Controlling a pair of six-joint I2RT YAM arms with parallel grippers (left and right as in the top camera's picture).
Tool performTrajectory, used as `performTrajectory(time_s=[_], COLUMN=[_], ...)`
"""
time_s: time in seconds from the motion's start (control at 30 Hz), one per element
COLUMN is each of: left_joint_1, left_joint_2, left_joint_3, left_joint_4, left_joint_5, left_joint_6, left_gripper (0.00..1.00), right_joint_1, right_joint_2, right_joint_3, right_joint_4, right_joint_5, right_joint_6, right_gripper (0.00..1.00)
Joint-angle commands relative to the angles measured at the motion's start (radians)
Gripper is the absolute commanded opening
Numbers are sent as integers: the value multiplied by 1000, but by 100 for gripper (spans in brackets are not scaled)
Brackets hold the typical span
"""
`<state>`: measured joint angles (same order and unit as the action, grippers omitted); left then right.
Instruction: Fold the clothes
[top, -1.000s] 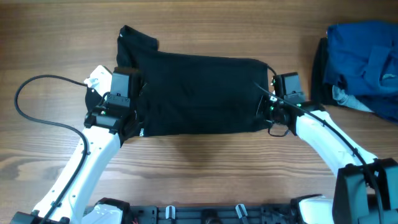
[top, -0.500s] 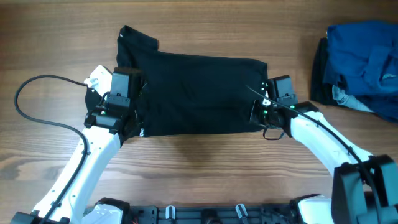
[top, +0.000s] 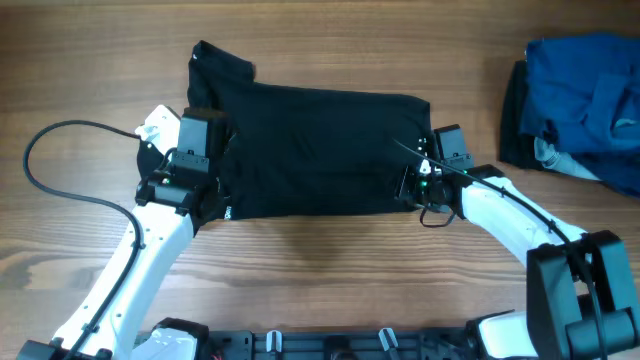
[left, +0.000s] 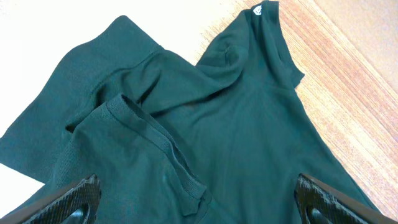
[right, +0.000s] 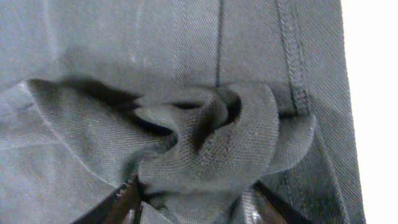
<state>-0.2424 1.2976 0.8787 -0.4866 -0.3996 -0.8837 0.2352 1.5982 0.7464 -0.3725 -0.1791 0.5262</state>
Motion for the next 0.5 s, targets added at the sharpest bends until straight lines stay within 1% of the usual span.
performTrajectory(time_s=[0.0,0.1,0.13,0.4,0.47], left_joint_1=[-2,-2,-2,-2,-2], left_joint_2=[-13,-13,-13,-13,-13], left_joint_3=[18,18,18,18,18], left_joint_4=[3,3,3,3,3], left_joint_5=[-22,-22,-22,-22,-22], left_joint_6=[17,17,17,17,17], left_gripper=[99,100,100,100,100], right_joint_1=[4,3,0,-1,-1], right_joint_2=[25,24,23,-25,-32], right_joint_3=[-8,-2,5,60,61], right_joint_4=[23,37,29,-68,-69], right_joint_5=[-14,-13,-13,29,29], right_joint_6=[8,7,3,-29,-29], right_gripper=[34,24,23,24,23])
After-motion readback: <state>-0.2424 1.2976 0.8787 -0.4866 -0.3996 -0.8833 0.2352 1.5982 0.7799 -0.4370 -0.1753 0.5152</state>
